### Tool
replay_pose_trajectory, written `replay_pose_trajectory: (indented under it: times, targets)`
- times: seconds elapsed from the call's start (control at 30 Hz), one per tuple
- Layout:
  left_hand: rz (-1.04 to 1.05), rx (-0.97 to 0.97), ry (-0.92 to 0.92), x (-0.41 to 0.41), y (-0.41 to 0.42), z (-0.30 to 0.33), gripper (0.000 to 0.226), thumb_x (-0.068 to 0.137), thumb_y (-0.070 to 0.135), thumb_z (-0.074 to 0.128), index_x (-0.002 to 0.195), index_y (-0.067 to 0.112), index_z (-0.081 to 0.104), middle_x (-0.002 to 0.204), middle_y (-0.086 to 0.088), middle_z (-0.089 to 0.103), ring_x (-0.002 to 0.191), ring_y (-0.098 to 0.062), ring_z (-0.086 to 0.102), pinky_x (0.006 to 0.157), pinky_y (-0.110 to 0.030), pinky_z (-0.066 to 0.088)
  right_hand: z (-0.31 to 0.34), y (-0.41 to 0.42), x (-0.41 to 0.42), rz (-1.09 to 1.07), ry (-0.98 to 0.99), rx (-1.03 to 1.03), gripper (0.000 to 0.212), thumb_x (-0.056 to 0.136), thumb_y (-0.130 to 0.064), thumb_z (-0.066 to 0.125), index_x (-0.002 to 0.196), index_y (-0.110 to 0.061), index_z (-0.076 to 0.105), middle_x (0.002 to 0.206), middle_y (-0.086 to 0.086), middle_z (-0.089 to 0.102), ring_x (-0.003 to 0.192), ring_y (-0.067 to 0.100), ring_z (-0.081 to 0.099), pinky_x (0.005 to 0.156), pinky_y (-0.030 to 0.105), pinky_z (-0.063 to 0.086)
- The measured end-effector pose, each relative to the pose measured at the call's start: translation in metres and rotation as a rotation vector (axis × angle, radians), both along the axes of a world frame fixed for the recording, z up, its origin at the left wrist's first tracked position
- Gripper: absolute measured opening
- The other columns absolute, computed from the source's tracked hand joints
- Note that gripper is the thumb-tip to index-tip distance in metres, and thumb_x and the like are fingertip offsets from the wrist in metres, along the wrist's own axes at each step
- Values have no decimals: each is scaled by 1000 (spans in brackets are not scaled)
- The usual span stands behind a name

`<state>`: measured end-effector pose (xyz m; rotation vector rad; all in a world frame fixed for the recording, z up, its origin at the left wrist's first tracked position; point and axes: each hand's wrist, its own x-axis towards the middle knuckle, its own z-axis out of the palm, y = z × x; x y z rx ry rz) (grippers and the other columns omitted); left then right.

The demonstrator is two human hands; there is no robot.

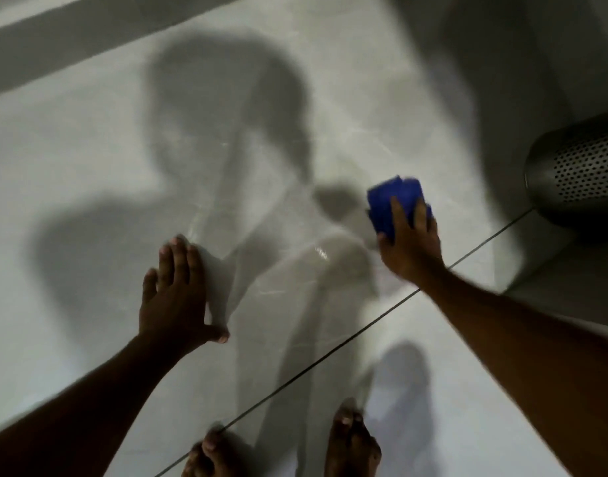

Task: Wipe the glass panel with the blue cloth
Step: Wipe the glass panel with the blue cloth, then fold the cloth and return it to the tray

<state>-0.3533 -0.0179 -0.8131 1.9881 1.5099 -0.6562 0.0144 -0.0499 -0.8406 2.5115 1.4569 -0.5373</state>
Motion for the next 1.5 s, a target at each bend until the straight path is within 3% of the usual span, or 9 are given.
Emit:
replay_pose_trajectory:
  times: [0.17, 0.37, 0.57, 0.73, 0.83, 1.07, 1.2, 1.33, 1.5]
  targets:
    - [6, 3, -13, 0, 0, -1, 165, 39, 66, 87, 149, 1, -18, 160, -21, -20, 149, -37, -15, 121, -55, 12, 14, -122, -122, 9, 89, -71, 80, 83, -28, 66, 153, -18, 28, 158, 31, 22, 138, 61, 24, 105, 71, 32]
    - [-9, -4, -23, -5, -1, -8, 165, 39, 64, 88, 150, 3, -17, 160, -21, -22, 148, -37, -17, 121, -55, 10, -9, 21, -142, 502, 201, 98, 68, 82, -34, 58, 147, -36, 37, 162, 15, 24, 142, 51, 23, 111, 61, 25]
    - [-15, 34, -51, -6, -2, -13, 165, 37, 66, 87, 151, 2, -13, 161, -21, -18, 149, -37, -14, 120, -57, 15, 3, 16, -26, -6, 118, 79, 70, 84, -9, 57, 149, -26, 37, 161, 18, 21, 144, 45, 22, 117, 53, 28]
    - [-46, 53, 3, -5, -5, -6, 155, 46, 64, 86, 152, 2, -10, 162, -22, -11, 150, -37, -9, 121, -53, 11, 32, -109, -127, -1, 258, -54, 57, 80, -8, 58, 134, -25, 53, 148, 14, 40, 127, 40, 49, 98, 46, 50]
    - [-151, 84, 21, 12, -37, 24, 117, 78, 54, 69, 151, 1, -4, 162, -23, -3, 151, -37, -1, 122, -50, 15, 53, -129, -182, 3, 480, -354, 41, 84, -13, 64, 124, -19, 58, 144, 13, 44, 124, 38, 52, 102, 45, 48]
    - [223, -181, -57, 5, -106, 208, 67, 102, 26, 35, 152, 0, -1, 163, -19, -1, 152, -28, -3, 123, -38, 10, 243, -74, -202, -213, 745, -253, 58, 80, -11, 69, 135, -22, 54, 135, 11, 57, 121, 31, 57, 102, 41, 51]
    - [598, -265, -162, 14, -72, 371, 60, 102, 36, 36, 149, 0, 25, 156, -21, 32, 145, -34, 30, 116, -42, 27, 420, -49, -183, -219, 734, -81, 67, 84, -5, 65, 144, -23, 43, 145, 6, 50, 129, 26, 52, 108, 36, 46]
    - [978, -478, -603, 44, -17, 556, 62, 92, 64, 35, 108, 11, 65, 102, -11, 75, 104, -32, 68, 88, -38, 50, 611, -35, -172, -138, 742, 178, 72, 86, -6, 63, 149, -19, 30, 146, 7, 51, 129, 27, 53, 107, 36, 47]
    - [710, -749, -1119, 61, 21, 748, 68, 82, 74, 45, 126, 25, 59, 125, -8, 69, 117, -28, 65, 94, -41, 57, 788, -35, -175, -40, 656, 438, 74, 85, -13, 61, 145, -27, 19, 137, 1, 54, 117, 22, 59, 96, 37, 55]
